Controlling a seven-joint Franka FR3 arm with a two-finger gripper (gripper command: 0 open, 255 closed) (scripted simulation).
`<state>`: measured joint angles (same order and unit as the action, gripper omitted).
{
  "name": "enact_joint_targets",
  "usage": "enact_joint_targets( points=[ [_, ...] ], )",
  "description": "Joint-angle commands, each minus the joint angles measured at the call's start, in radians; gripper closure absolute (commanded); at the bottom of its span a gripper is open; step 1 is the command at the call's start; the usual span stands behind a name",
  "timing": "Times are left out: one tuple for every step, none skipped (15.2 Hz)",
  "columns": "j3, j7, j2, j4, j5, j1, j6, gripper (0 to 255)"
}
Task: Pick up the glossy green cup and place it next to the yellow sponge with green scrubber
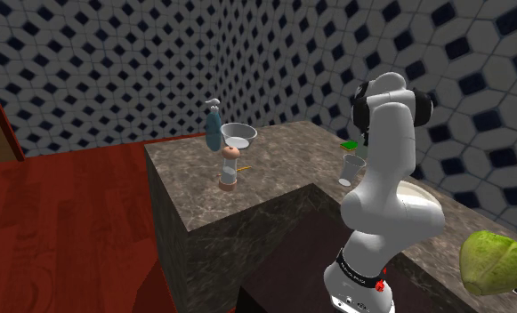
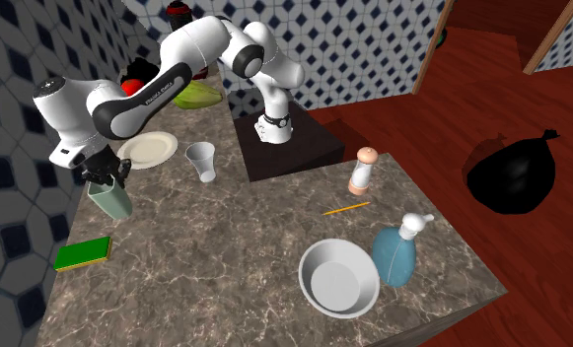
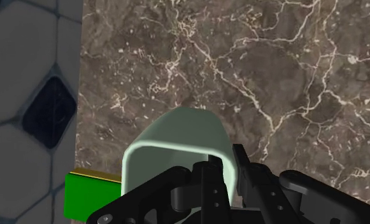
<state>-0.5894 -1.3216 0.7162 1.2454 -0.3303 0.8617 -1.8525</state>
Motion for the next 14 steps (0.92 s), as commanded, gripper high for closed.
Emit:
enact_joint_targets(
  points=[
    [0.000, 0.000, 0.000, 0.001, 0.000, 0.000, -0.002, 255],
    [0.000, 0.000, 0.000, 0.001, 0.000, 0.000, -0.002, 255],
    [0.000, 0.000, 0.000, 0.001, 0.000, 0.000, -0.002, 255],
    [0.000, 0.000, 0.000, 0.001, 0.000, 0.000, -0.002, 255],
    [0.000, 0.000, -0.001, 0.002, 0.000, 0.000, -0.002, 0],
    [0.000, 0.000, -0.001, 0.002, 0.000, 0.000, -0.002, 0],
    [0.000, 0.000, 0.000, 0.002, 0.000, 0.000, -0.002, 0],
    [0.000, 0.000, 0.000, 0.001, 0.000, 0.000, -0.002, 0],
    [0.000, 0.000, 0.000, 0.001, 0.000, 0.000, -0.002, 0],
    [0.000, 0.000, 0.000, 0.001, 0.000, 0.000, -0.002, 0],
    [-0.003, 0.004, -0.006, -0.024, 0.004, 0.002, 0.028, 0],
    [-0.005, 0.008, -0.011, -0.051, 0.007, 0.006, 0.058, 0],
    [-0.006, 0.012, -0.014, -0.082, 0.010, 0.011, 0.090, 0],
    [-0.007, 0.015, -0.015, -0.109, 0.012, 0.016, 0.116, 0]
  ],
)
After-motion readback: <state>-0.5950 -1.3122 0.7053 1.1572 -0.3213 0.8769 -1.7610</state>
